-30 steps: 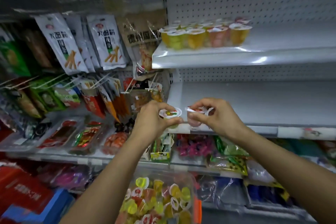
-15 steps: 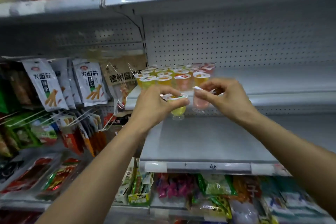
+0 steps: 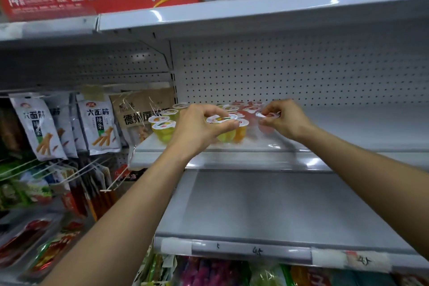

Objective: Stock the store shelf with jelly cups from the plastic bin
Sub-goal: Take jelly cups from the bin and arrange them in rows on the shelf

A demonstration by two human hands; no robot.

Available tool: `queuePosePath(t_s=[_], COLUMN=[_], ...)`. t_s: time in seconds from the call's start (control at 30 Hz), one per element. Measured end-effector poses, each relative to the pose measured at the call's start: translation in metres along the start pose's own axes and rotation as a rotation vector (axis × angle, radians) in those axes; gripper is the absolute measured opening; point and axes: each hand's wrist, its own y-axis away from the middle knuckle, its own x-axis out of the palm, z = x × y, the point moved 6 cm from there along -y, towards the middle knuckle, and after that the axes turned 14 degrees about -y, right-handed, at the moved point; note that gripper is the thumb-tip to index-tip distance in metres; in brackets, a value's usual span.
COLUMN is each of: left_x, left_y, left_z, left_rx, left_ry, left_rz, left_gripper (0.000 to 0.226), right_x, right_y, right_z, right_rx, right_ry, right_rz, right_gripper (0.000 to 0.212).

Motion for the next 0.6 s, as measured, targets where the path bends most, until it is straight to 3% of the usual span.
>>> queuePosePath(t_s=[0.37, 0.43, 0.53, 0.6], left_x=[0.012, 0.014, 0.016, 0.016], left_y=[-0.006, -0.006, -0.007, -0.008], left_z=[-0.011, -0.012, -0.014, -0.016], left_rx=[-0.032, -0.031, -0.037, -0.044], left_ry=[0.014, 0.011, 0.007, 0.009], left_rz=[0.008, 0.009, -0.009, -0.036], left_gripper=[0.036, 0.037, 0.040, 0.041], right_x=[0.018, 0.017, 0.010, 0.002], right_y=[-0.025, -0.023, -0.013, -0.001], right_z=[-0.020, -0.020, -0.007, 0.011], right_rx=[-0.036, -0.020, -0.078, -0.158], right_ry=[0.032, 0.071, 0.181, 0.103], right_rz=[0.090, 0.112, 0.094, 0.067], right_gripper=[0.013, 0.020, 0.051, 0.054])
